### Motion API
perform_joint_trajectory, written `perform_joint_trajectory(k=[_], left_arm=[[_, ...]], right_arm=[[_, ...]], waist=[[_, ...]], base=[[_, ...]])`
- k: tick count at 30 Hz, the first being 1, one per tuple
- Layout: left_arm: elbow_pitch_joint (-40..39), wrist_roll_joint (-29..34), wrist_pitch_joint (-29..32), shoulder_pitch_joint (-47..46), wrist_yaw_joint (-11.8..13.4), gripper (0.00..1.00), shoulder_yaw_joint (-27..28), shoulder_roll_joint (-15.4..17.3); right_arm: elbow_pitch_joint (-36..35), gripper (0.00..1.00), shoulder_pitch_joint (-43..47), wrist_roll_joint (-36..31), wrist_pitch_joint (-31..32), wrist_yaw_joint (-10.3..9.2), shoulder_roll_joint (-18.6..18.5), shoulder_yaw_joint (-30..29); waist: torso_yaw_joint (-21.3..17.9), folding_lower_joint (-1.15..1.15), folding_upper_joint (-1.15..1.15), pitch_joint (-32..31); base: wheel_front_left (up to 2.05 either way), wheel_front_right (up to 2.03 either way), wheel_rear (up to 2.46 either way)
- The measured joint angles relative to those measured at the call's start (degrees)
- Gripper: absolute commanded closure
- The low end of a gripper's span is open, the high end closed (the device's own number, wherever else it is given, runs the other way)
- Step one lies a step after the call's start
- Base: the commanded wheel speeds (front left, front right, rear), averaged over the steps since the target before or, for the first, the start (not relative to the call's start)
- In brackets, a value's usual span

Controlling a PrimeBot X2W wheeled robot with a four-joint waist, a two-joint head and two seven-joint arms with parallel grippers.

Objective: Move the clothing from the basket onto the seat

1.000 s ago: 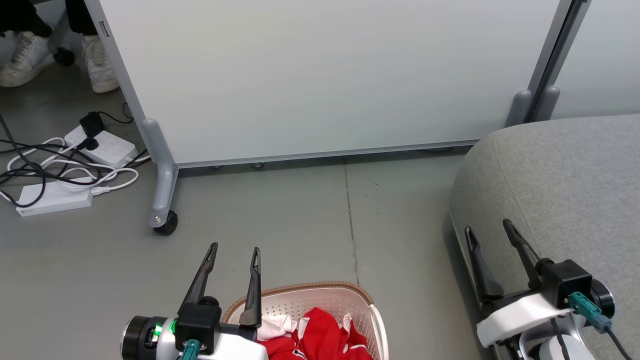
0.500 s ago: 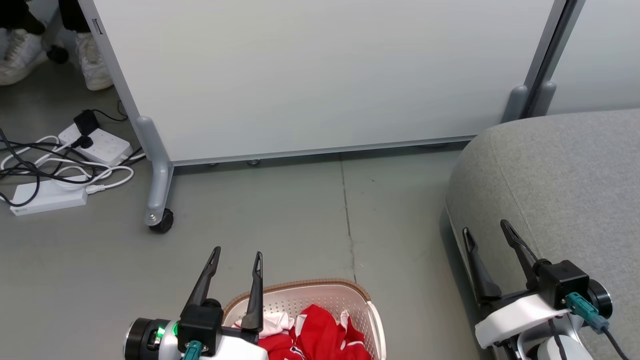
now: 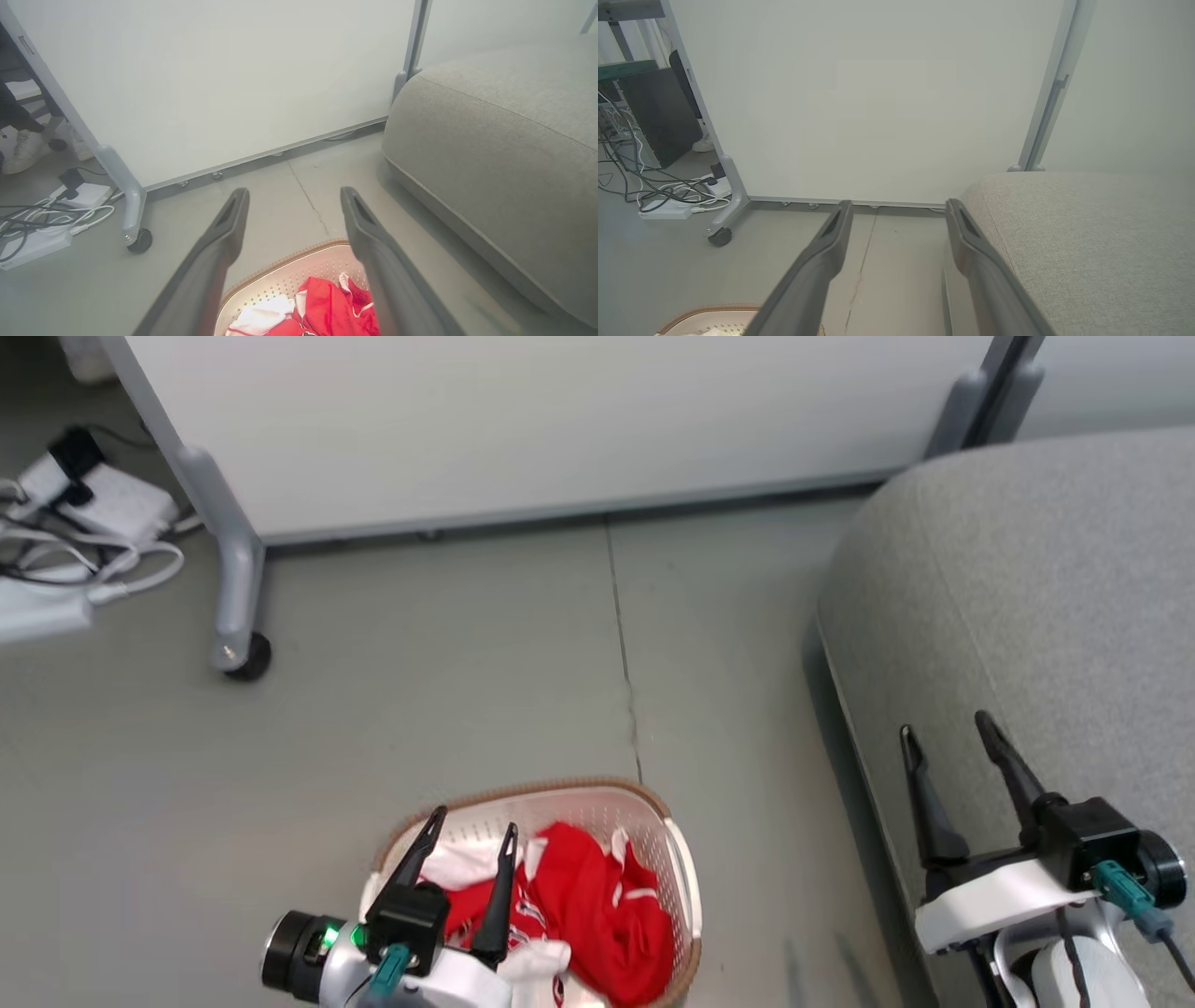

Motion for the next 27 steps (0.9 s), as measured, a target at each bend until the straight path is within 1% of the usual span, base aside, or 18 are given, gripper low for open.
perform_joint_trajectory(k=[2,3,4,10,14,15,19,20,23,27], left_arm=[[3.50,0.37,-0.02,-2.05,-0.98,0.00,-0.52,-0.02],[7.92,0.51,-0.01,-4.16,-2.11,0.00,-1.25,0.01],[9.91,0.83,0.00,-5.50,-2.64,0.00,-1.51,0.00],[20.98,2.64,0.00,-14.34,-4.68,0.00,-2.33,0.16],[30.62,5.11,-0.01,-21.02,-6.21,0.00,-4.55,0.69],[35.07,6.47,-0.01,-24.48,-6.95,0.00,-5.94,1.00],[42.61,8.62,-0.01,-30.52,-7.24,0.00,-7.91,2.38],[42.61,8.62,-0.01,-30.52,-7.24,0.00,-7.91,2.38],[46.23,10.09,-0.01,-34.70,-6.88,0.00,-9.32,3.76],[50.09,11.51,-0.01,-39.05,-6.57,0.00,-10.78,4.81]], right_arm=[[-0.76,0.00,-0.26,-0.45,0.00,-0.01,-0.02,-0.70],[-1.43,0.00,-0.63,-1.07,0.00,0.00,-0.08,-1.16],[-1.76,0.00,-0.92,-1.21,0.00,0.00,-0.19,-1.43],[-4.01,0.00,-3.06,-1.81,0.00,0.00,-0.65,-2.38],[-4.94,0.00,-4.59,-2.04,0.00,0.00,-0.58,-2.09],[-5.69,0.00,-5.21,-2.03,0.00,0.00,-0.52,-1.81],[-6.59,0.00,-6.47,-2.00,0.00,0.00,-0.32,-0.33],[-6.59,0.00,-6.47,-2.00,0.00,0.00,-0.32,-0.33],[-6.81,0.00,-7.59,-0.81,0.00,0.00,-0.20,0.69],[-7.37,0.00,-8.82,1.21,0.00,0.00,-0.15,2.10]], waist=[[-0.29,0.00,0.00,2.45],[-0.61,0.00,0.00,5.12],[-0.78,0.00,0.00,6.46],[-2.18,0.00,0.00,15.08],[-3.47,0.00,0.00,20.96],[-4.19,0.00,0.00,23.81],[-5.75,0.00,0.00,29.18],[-5.75,0.00,0.00,29.18],[-6.97,0.00,0.00,33.00],[-8.29,0.00,0.00,37.74]], base=[[0.00,0.00,0.00],[0.00,0.00,0.00],[0.00,0.00,0.00],[0.00,0.00,0.00],[0.00,0.00,0.00],[0.00,0.00,0.00],[0.00,0.00,0.00],[0.00,0.00,0.00],[0.00,0.00,0.00],[0.00,0.00,0.00]])
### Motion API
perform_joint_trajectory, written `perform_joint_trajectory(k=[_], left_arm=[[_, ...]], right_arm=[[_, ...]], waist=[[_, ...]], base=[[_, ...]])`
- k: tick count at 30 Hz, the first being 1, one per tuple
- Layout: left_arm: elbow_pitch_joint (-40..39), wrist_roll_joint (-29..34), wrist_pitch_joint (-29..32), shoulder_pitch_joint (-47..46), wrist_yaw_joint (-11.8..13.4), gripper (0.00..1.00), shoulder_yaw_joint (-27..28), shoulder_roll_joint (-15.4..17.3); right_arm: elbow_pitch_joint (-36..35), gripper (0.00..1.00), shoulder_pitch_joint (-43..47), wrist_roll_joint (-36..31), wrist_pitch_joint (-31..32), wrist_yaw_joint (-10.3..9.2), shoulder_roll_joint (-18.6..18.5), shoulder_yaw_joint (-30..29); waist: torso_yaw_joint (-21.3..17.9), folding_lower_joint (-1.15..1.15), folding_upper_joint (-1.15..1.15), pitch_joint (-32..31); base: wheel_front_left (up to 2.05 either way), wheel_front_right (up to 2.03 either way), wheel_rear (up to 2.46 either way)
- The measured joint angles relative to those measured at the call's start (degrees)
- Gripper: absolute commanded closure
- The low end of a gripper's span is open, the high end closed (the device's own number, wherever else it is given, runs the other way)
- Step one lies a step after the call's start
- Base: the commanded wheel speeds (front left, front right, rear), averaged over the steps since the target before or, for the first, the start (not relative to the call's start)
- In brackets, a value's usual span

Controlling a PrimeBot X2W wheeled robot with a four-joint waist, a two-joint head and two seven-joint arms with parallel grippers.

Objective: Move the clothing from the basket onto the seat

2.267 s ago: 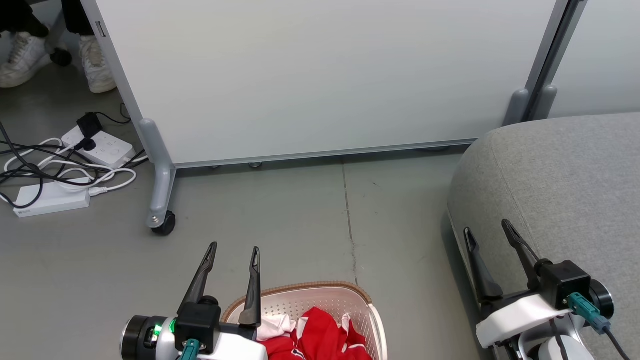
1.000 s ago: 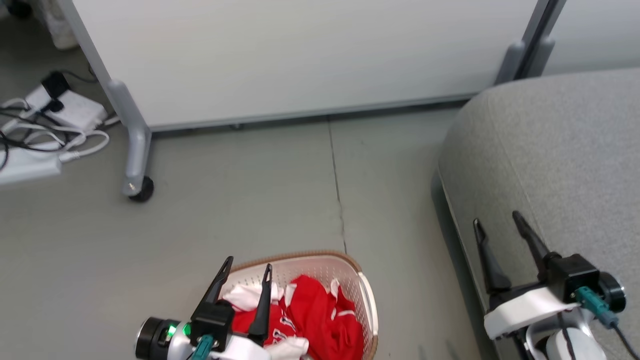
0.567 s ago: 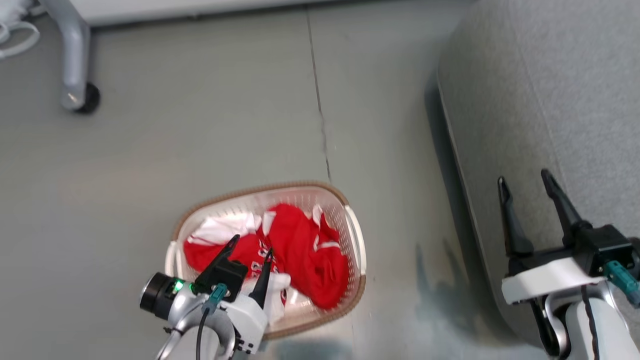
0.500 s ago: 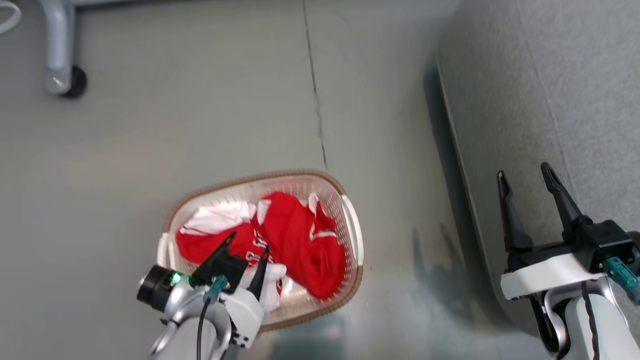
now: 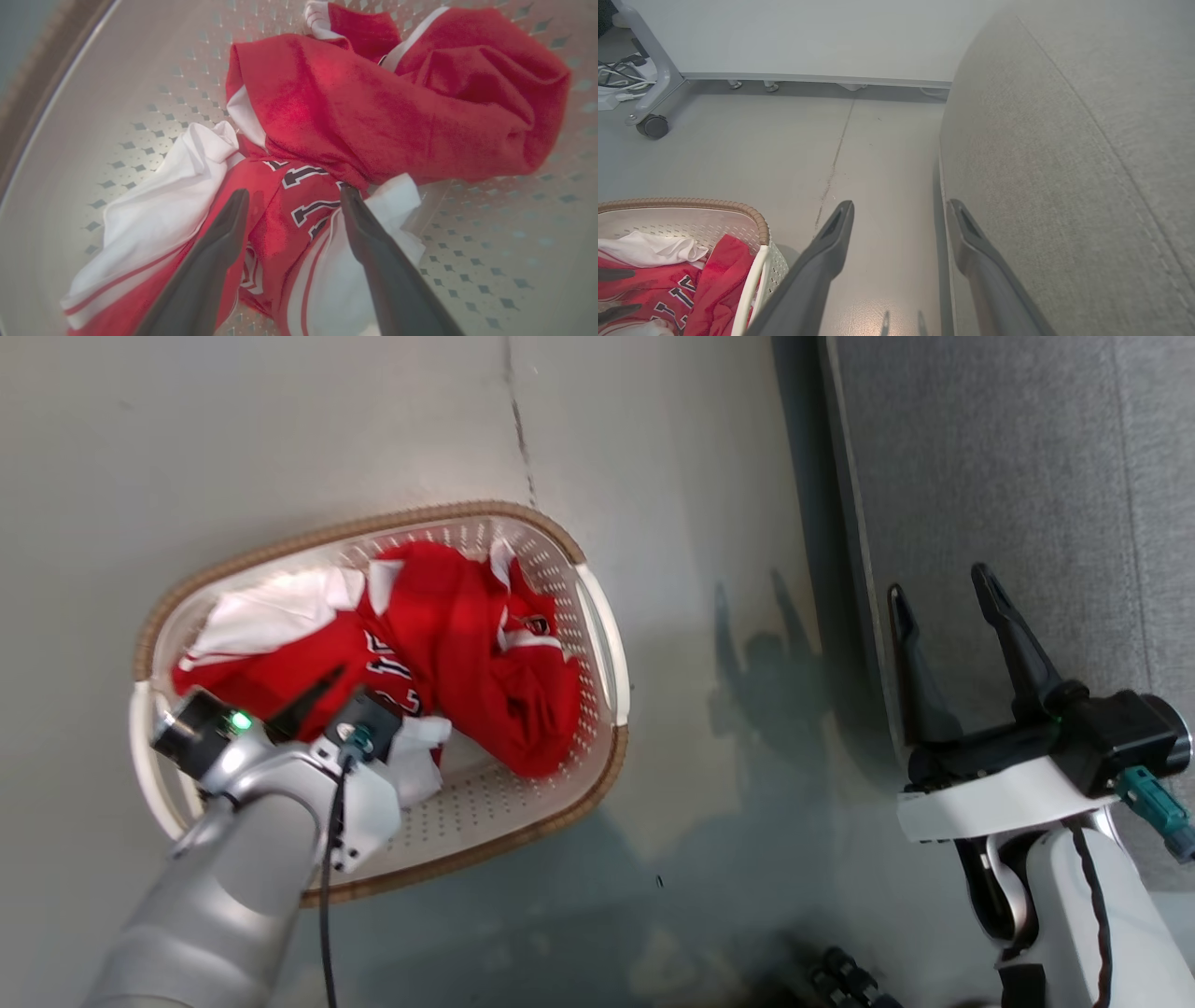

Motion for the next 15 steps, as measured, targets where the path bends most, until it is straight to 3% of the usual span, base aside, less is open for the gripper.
perform_joint_trajectory(k=[6,15], left_arm=[[2.91,2.03,0.30,-4.37,1.23,0.00,-2.12,3.39],[4.19,5.25,6.17,-7.98,3.76,0.00,-5.63,6.84]], right_arm=[[-0.91,0.00,-2.25,2.56,0.00,0.01,0.02,2.45],[-1.04,0.00,-2.68,6.23,0.00,0.00,0.04,5.35]], waist=[[-2.26,0.00,0.00,5.52],[-6.15,0.00,0.00,9.88]], base=[[0.00,0.00,0.00],[0.00,0.00,0.00]])
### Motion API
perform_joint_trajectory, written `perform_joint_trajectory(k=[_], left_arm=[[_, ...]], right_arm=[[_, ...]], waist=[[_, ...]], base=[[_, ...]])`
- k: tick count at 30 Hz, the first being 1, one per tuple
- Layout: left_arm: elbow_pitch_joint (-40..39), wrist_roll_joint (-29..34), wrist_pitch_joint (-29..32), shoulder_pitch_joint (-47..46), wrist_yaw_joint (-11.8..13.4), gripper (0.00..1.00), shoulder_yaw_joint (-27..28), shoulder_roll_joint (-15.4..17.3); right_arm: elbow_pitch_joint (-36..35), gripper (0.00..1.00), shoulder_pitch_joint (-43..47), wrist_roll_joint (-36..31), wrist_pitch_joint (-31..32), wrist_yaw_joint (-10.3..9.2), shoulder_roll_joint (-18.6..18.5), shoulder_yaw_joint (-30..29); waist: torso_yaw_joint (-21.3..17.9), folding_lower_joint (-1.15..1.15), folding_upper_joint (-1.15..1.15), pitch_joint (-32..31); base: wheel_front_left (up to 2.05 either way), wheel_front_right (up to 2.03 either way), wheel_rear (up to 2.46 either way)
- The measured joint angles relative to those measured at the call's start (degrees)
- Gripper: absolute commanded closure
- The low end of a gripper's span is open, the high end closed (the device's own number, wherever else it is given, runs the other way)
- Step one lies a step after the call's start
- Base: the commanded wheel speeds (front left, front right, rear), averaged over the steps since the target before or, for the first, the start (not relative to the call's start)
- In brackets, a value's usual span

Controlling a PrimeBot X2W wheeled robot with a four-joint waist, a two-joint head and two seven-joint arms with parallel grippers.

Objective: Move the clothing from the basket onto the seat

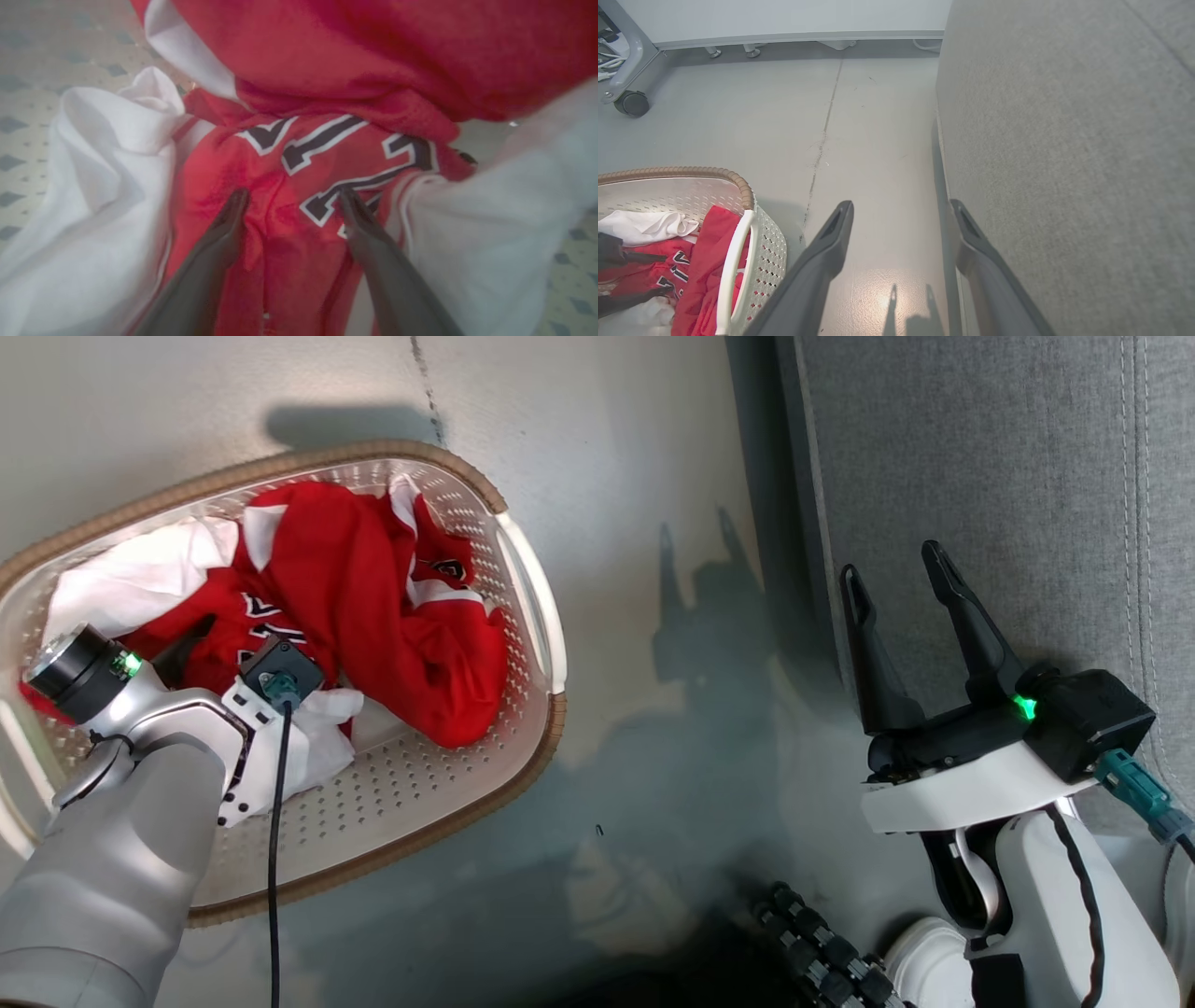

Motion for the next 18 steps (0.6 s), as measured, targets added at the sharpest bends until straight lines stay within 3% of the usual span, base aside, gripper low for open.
perform_joint_trajectory(k=[5,17,18], left_arm=[[0.18,1.48,3.52,-1.30,-0.05,0.00,-2.21,0.92],[0.26,1.64,10.44,-5.05,-2.87,0.00,-3.97,1.51],[0.25,1.57,11.07,-5.43,-3.25,0.04,-4.04,1.45]], right_arm=[[-0.46,0.00,0.10,1.20,0.00,0.00,0.00,0.76],[-1.86,0.00,0.63,2.37,0.00,0.00,0.01,1.86],[-1.91,0.00,0.63,2.37,0.00,0.00,0.02,1.92]], waist=[[-0.86,0.00,0.00,1.52],[-0.97,0.00,0.00,4.34],[-0.91,0.00,0.00,4.54]], base=[[0.00,0.00,0.00],[0.00,0.00,0.00],[0.00,0.00,0.00]])
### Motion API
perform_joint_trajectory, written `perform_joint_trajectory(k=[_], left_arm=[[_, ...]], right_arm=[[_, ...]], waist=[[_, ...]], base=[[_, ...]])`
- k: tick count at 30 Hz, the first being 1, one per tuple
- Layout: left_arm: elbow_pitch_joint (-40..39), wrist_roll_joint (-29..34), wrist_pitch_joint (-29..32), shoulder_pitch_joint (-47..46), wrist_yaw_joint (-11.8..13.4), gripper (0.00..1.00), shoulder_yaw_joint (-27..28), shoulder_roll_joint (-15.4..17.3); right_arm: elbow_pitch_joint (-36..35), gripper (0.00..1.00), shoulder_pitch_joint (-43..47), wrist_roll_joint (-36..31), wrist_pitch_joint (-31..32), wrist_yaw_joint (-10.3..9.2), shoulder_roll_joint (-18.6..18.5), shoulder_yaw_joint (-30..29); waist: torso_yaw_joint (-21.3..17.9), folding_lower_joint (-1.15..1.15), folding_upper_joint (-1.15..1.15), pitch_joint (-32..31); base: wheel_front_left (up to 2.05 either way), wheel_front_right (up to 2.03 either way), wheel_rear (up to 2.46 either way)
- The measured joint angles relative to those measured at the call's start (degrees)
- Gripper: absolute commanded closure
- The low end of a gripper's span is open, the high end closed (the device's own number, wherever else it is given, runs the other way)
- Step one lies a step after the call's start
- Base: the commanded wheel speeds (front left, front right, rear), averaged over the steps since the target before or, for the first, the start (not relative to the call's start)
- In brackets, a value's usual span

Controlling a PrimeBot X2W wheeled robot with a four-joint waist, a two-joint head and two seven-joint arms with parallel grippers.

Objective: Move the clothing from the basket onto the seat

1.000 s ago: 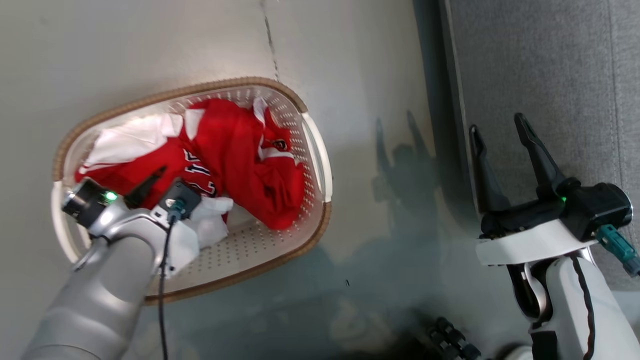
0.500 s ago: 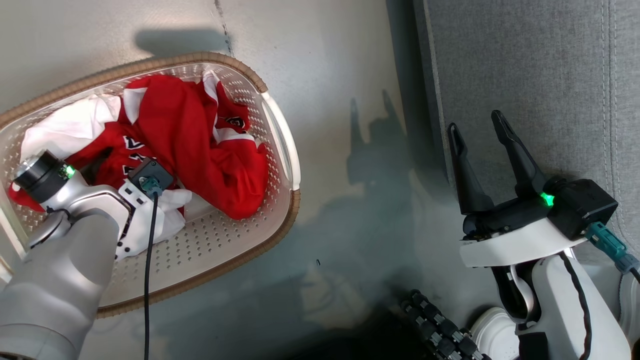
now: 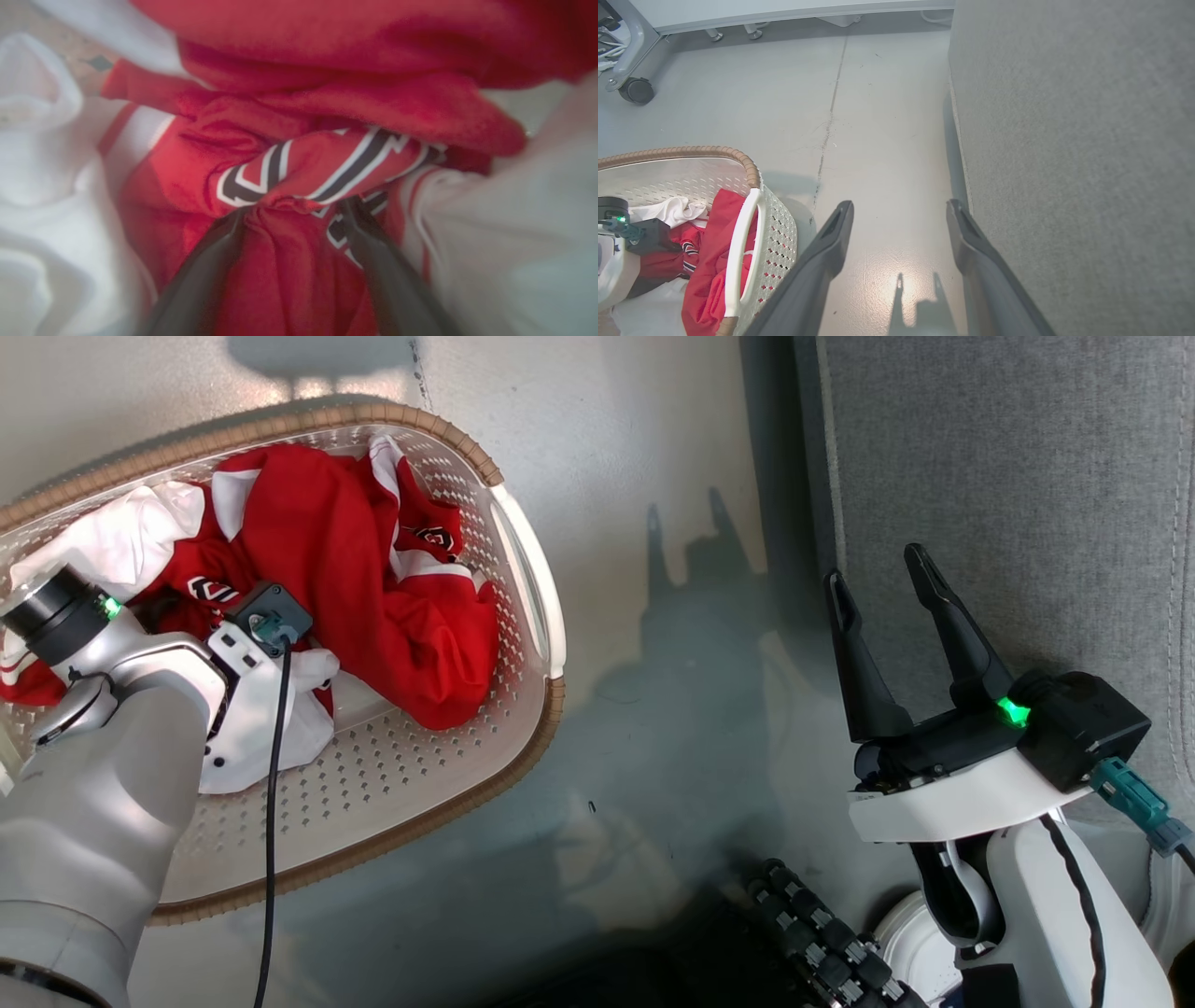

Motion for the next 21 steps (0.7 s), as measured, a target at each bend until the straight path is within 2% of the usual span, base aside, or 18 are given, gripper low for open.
perform_joint_trajectory(k=[1,2,3,11,21], left_arm=[[-0.05,-0.11,0.47,-0.20,-0.36,0.36,-0.07,-0.07],[-0.12,-0.19,0.79,-0.28,-0.76,0.56,-0.24,-0.11],[-0.11,-0.22,0.97,-0.46,-0.96,1.00,-0.42,-0.16],[0.01,-1.42,1.40,-0.35,-2.38,1.00,-1.11,0.09],[0.19,-4.32,-2.19,0.79,-0.22,1.00,0.02,-0.11]], right_arm=[[-0.08,0.00,0.00,0.00,0.00,0.00,0.00,0.03],[-0.20,0.00,0.00,0.02,0.00,0.00,0.00,0.08],[-0.24,0.00,-0.01,0.14,0.00,0.00,0.00,0.09],[0.81,0.00,-1.05,1.16,0.00,0.00,0.00,1.31],[2.29,0.00,-3.88,1.19,0.00,0.01,0.03,1.43]], waist=[[0.05,0.00,0.00,0.15],[0.07,0.00,0.00,0.28],[0.07,0.00,0.00,0.40],[-0.65,0.00,0.00,0.18],[-1.86,0.00,0.00,-3.29]], base=[[0.00,0.00,0.00],[0.00,0.00,0.00],[0.00,0.00,0.00],[0.00,0.00,0.00],[0.00,0.00,0.00]])
